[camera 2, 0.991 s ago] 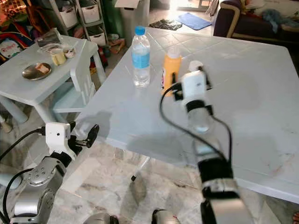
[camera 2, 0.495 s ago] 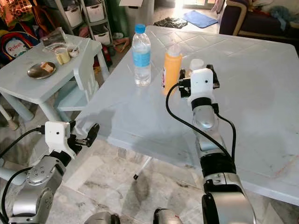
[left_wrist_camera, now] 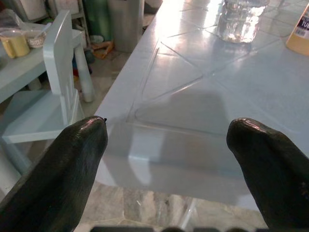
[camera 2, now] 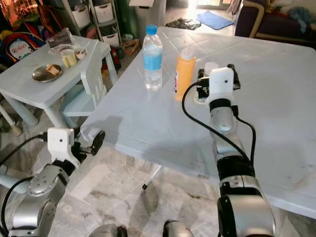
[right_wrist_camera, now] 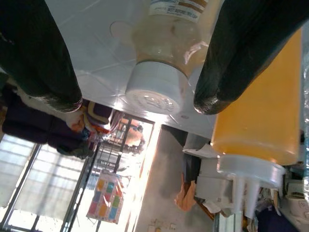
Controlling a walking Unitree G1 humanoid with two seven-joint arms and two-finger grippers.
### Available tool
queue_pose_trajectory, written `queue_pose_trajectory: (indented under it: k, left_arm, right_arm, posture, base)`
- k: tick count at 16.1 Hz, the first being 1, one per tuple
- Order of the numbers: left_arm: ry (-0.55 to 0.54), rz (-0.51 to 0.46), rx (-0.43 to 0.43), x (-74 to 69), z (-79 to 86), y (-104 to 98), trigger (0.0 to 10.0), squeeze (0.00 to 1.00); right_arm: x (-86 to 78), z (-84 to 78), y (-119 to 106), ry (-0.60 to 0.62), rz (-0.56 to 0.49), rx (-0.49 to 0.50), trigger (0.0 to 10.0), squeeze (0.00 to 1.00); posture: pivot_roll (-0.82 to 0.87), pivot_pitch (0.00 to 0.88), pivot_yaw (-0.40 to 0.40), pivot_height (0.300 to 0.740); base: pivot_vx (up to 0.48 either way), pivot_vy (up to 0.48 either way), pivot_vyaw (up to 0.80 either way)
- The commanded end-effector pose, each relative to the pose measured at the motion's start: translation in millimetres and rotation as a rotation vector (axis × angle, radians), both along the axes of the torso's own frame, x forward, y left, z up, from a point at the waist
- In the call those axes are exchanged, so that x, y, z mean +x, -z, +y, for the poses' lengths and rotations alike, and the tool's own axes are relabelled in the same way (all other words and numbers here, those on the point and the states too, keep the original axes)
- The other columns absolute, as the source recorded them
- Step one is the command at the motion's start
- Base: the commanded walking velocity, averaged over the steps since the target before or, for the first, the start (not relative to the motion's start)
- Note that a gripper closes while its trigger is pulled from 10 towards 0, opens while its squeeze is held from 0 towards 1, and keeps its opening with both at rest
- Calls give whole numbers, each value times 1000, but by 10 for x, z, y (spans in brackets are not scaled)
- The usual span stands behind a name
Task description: Restocking fridge
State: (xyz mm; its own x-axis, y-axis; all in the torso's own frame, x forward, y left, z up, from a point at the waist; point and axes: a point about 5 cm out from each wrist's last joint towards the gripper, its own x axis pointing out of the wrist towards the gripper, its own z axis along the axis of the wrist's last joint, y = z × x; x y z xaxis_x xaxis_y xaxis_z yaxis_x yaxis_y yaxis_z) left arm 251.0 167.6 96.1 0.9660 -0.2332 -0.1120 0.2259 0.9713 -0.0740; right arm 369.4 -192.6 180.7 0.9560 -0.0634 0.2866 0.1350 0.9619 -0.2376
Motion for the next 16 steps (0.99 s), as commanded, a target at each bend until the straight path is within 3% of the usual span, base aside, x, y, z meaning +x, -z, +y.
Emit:
queue_pose_trajectory:
  k: [1, 16]
  left_arm:
    - [15, -8, 16, -9, 7, -35, 10000, 0]
    - [42, 18, 71, -83, 91, -81, 10000, 0]
  right_arm:
    - [60, -15, -105, -10, -20, 26, 10000, 0]
    - [247, 12, -196, -50, 16, 83, 10000, 0]
  posture:
    - [17, 80, 68, 740]
    - [80, 116, 111, 740]
  base:
    - [0, 0, 0]
    - [0, 0, 0]
